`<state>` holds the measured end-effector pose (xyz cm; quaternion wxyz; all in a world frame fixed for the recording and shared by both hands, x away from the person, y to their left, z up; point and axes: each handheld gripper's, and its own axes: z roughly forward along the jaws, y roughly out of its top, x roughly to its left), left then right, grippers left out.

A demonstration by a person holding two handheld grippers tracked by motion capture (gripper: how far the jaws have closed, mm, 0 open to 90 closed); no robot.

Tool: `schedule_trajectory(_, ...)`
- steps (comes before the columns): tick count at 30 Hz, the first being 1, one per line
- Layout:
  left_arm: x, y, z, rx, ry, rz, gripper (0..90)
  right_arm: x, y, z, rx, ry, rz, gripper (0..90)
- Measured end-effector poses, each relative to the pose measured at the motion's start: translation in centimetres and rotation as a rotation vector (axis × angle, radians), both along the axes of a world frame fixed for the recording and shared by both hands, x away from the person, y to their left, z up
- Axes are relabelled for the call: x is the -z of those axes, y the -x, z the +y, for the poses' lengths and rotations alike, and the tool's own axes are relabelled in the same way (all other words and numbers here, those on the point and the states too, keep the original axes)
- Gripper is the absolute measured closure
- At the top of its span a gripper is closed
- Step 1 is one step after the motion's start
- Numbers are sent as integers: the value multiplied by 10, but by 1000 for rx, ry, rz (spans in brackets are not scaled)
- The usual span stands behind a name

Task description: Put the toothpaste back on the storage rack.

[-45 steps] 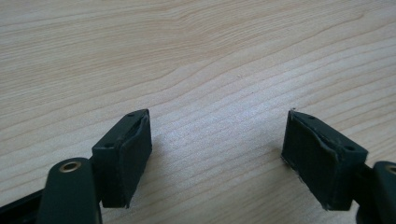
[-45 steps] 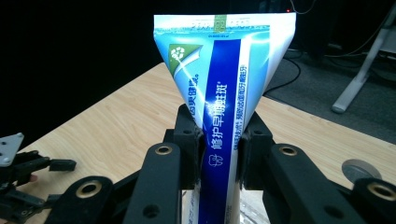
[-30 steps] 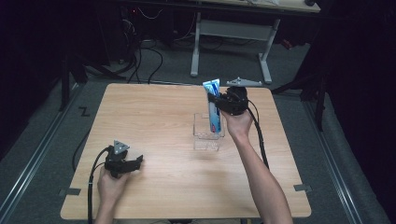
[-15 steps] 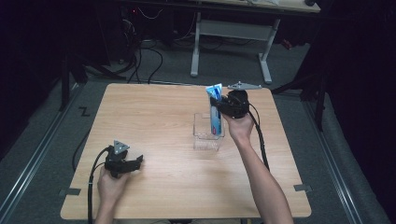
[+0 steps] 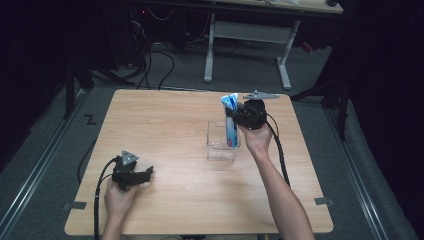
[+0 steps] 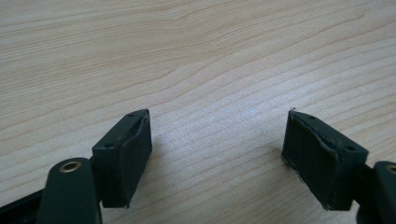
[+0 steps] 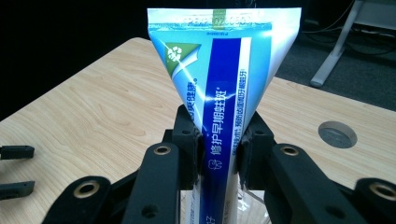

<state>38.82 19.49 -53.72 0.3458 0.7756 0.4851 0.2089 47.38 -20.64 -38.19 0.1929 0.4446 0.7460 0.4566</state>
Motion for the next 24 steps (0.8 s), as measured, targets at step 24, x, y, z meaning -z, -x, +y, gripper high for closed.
schedule_trajectory(24,0,0,0,0,0,0,241,16,4,-3,-15,4,34,720)
